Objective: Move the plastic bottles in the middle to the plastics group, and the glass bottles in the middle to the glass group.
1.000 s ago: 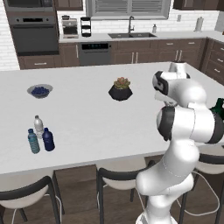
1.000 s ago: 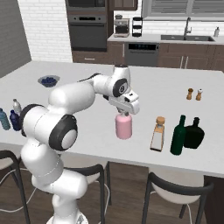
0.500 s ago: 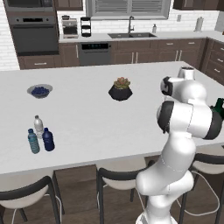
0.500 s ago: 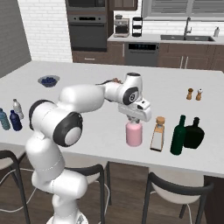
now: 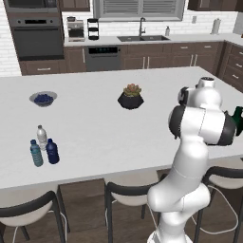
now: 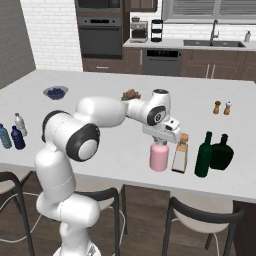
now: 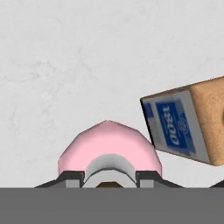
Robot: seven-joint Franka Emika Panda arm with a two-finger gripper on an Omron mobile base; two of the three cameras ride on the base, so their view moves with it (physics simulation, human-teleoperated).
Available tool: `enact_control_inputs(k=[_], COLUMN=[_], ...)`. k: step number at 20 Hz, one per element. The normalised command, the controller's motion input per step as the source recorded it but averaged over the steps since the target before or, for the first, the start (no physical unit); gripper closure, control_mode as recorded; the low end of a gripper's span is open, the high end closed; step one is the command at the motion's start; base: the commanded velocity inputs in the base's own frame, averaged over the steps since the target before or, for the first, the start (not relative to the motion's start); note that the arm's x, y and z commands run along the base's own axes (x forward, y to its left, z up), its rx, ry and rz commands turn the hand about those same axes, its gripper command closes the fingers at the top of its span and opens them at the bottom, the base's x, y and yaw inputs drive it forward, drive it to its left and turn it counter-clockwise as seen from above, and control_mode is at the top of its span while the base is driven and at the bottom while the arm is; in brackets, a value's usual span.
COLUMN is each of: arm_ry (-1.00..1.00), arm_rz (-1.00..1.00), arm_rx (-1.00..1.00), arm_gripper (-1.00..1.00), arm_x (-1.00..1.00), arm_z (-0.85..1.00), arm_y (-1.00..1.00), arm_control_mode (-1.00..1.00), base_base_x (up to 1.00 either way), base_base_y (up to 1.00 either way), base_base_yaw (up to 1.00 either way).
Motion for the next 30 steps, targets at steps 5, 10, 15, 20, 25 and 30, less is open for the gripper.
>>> enact_control_inputs(k=[5, 10, 15, 20, 25, 30], arm_ry=[0.00, 0.00, -0.01, 0.00, 0.00, 0.00], arm_rz=[0.04, 0.02, 0.00, 0.00, 0.00, 0.01], arm_rx=[0.00, 0.00, 0.00, -0.02, -0.02, 0.00], arm_gripper=[1.00, 1.00, 1.00, -1.00, -1.00, -1.00], arm_x=[0.11, -0.12, -0.44, -0.33, -0.02, -0.06], arm_z=[-0.27, -0.18, -0.19, -0.30, -0.15, 0.03], arm_y=[-0.02, -0.03, -0.03, 0.10, 0.05, 0.00], arm_control_mode=[-1.00, -1.00, -1.00, -1.00, -1.00, -1.00], base_base_x=[0.00, 0.00, 0.00, 0.00, 0.00, 0.00], base_base_y=[0.00, 0.00, 0.00, 0.00, 0.00, 0.00], base_base_yaw=[0.00, 0.00, 0.00, 0.00, 0.00, 0.00])
